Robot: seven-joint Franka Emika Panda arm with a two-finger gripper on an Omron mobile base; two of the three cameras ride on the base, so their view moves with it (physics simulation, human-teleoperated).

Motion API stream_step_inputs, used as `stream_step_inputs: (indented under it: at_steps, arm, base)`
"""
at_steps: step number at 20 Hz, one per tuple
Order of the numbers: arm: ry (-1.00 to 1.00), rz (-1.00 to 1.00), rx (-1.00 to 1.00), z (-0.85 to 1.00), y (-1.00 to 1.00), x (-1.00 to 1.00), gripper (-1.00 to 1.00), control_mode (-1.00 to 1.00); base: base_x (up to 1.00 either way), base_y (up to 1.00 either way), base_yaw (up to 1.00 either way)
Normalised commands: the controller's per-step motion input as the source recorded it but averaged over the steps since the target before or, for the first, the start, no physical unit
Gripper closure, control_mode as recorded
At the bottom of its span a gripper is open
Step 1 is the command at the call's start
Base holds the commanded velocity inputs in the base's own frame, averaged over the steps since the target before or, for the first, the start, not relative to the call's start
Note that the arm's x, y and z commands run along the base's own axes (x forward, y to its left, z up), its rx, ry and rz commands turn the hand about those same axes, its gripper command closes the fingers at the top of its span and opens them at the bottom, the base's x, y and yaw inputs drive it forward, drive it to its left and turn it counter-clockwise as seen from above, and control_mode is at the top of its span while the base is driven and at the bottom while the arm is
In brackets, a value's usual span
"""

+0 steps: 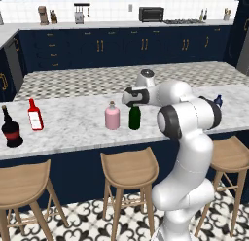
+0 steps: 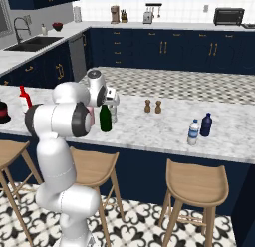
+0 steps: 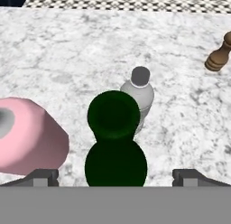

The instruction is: Move the plastic bottles in the middle to the plastics group, and the glass bottles in the middle to the glass group.

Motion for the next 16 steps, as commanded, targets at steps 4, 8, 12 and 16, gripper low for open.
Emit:
stream_step_inputs:
  at_steps: [4, 8, 12, 16]
  arm:
    - [0.00, 0.00, 0.00, -0.03, 0.00, 0.12, -1.00, -1.00]
    - [0.00, 0.00, 0.00, -0.09, 0.00, 0.07, -1.00, -1.00]
    - [0.00, 0.00, 0.00, -0.15, 0.00, 0.05, -1.00, -1.00]
    - [0.00, 0.00, 0.00, -0.11, 0.00, 0.06, -1.00, -1.00]
  base:
    - [0.00, 0.00, 0.00]
    - [0.00, 0.00, 0.00]
    - [0.00, 0.00, 0.00]
    - [0.00, 0.00, 0.00]
